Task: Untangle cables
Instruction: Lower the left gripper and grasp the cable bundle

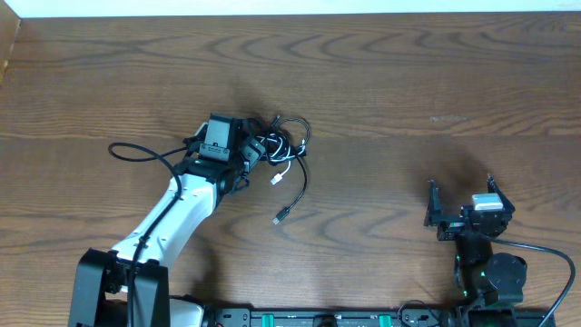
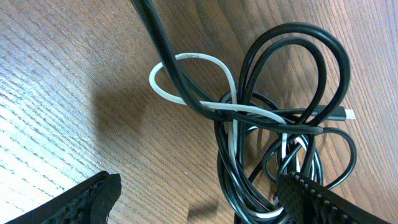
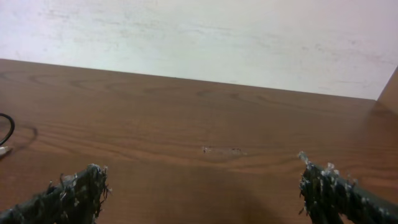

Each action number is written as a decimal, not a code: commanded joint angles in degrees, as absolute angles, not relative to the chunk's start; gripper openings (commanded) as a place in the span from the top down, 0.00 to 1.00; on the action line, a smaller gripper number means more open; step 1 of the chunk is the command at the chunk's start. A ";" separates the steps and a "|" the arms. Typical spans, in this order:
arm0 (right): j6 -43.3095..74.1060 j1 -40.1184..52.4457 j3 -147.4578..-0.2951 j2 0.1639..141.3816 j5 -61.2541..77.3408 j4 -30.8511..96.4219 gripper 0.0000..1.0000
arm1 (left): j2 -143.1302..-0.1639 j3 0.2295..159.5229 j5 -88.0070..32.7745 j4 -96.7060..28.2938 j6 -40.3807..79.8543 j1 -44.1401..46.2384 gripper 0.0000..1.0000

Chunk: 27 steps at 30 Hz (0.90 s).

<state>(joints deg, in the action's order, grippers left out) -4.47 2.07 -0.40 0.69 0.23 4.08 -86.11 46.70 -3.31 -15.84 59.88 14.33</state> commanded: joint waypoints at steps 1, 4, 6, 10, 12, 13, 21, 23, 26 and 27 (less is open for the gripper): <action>-4.80 2.35 -0.32 0.32 0.38 4.34 0.01 | -86.15 47.22 -3.38 -15.70 58.76 15.18 0.14; -4.80 2.35 -0.32 0.32 0.38 4.34 0.01 | -86.17 47.22 -3.36 -15.22 58.81 15.79 0.14; -4.80 2.35 -0.32 0.32 0.38 4.34 0.01 | -86.17 47.22 -3.36 -14.59 58.98 16.19 0.14; -4.80 2.35 -0.32 0.32 0.38 4.34 0.01 | -86.17 47.22 -2.04 -14.02 59.22 16.53 0.14; -4.80 2.35 -0.32 0.32 0.36 4.34 0.01 | -86.30 47.20 -1.15 -14.00 59.27 16.53 0.14; -4.80 2.35 -0.32 0.32 0.36 4.34 0.01 | -86.43 47.20 -0.54 -14.02 59.86 16.53 0.14; -4.80 2.35 -0.32 0.32 0.36 4.34 0.01 | -90.52 47.13 -0.58 -13.98 64.05 16.60 0.14; -4.80 2.35 -0.32 0.32 0.38 4.34 0.01 | -91.44 47.13 -0.60 -13.82 64.42 16.58 0.14; -4.80 2.35 -0.32 0.32 0.38 4.34 0.01 | -92.25 47.13 -0.64 -13.32 64.93 16.60 0.14; -4.80 2.35 -0.32 0.32 0.36 4.34 0.01 | -92.33 47.13 -0.67 -13.13 65.04 16.60 0.14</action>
<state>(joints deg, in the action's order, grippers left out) -4.47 2.07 -0.40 0.69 0.23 4.05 -91.77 46.70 -1.52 -13.41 63.53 16.40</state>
